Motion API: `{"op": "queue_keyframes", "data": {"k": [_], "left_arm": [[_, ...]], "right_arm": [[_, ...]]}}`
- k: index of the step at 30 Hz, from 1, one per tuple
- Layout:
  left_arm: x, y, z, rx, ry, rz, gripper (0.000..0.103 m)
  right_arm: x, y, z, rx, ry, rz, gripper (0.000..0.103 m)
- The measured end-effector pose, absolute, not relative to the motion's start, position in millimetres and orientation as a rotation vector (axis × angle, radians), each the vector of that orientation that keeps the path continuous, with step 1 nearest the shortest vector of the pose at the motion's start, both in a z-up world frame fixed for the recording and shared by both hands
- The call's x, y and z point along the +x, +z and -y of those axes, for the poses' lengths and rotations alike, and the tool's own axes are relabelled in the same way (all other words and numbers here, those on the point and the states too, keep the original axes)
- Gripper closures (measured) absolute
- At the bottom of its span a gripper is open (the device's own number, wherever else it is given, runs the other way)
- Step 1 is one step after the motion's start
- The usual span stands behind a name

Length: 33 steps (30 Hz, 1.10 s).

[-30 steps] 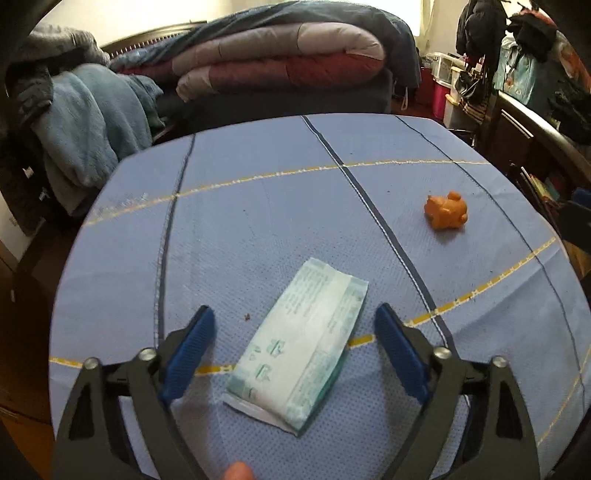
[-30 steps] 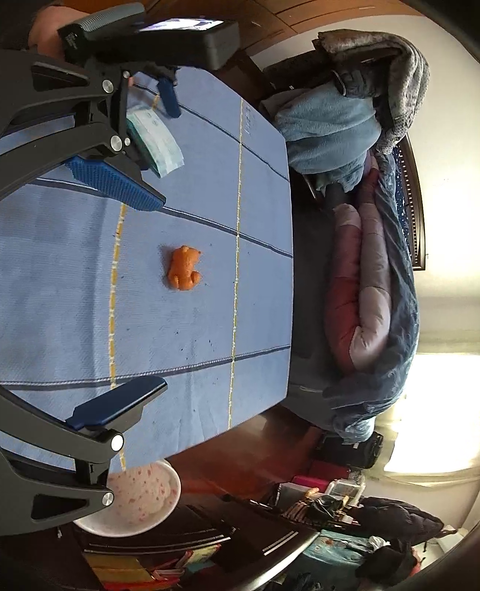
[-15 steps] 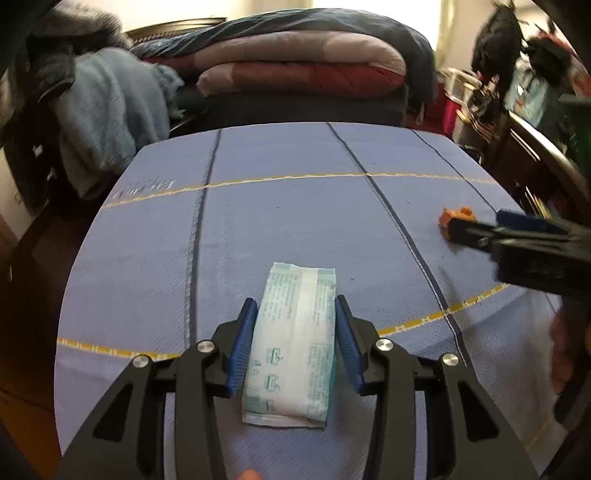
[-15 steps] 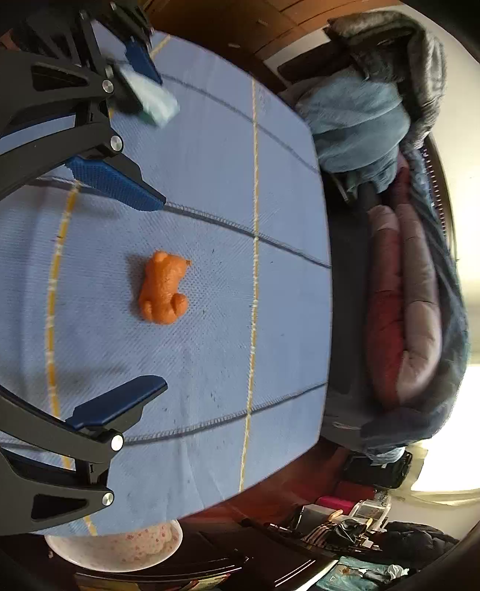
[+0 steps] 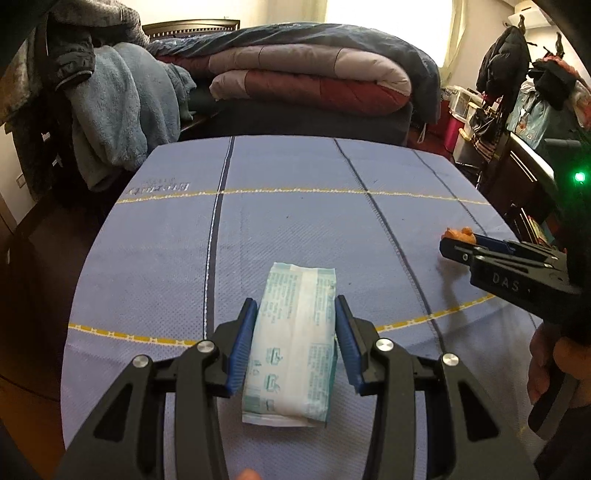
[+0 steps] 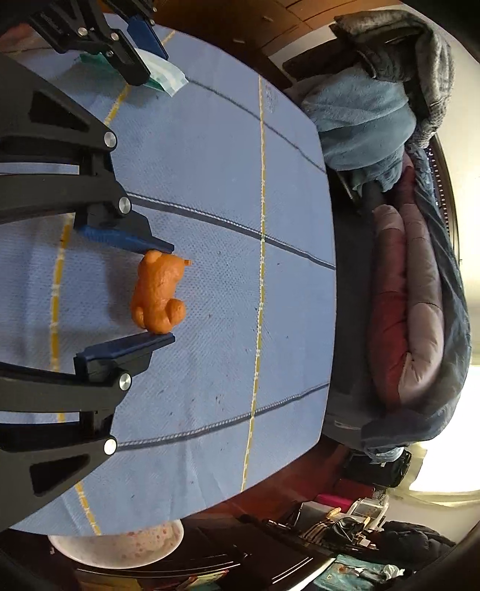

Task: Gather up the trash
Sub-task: 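Carry tissue packet and orange toy over the wastebasket and open both tools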

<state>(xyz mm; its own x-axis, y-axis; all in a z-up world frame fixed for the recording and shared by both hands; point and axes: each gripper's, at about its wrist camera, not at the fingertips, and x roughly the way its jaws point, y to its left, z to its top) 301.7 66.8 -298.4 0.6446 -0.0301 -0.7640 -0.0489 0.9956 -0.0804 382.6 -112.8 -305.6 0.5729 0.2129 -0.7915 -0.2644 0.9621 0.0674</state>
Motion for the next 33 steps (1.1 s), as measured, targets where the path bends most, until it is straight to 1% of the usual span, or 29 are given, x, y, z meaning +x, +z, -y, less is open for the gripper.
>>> {"op": "queue_keyframes", "data": {"k": [5,12,21,33], "left_arm": [[288,-281,-60,-0.105,-0.001,-0.837,0.06],[262,-244,-36,-0.102,-0.054,-0.761,0.06],[232,-184,42,-0.051,-0.231,-0.633,0.06],[228,-146,160,0.031,-0.457,-0.555,0.059]], "right_arm": [[360,-288,128,-0.046,0.279,-0.896,0.06],[317,-258,160,-0.015,0.258,-0.844,0.06],[261,-218,230,0.053,0.173,-0.754,0.06],[223,-190,322,0.124,0.007,-0.665,0.06]]}}
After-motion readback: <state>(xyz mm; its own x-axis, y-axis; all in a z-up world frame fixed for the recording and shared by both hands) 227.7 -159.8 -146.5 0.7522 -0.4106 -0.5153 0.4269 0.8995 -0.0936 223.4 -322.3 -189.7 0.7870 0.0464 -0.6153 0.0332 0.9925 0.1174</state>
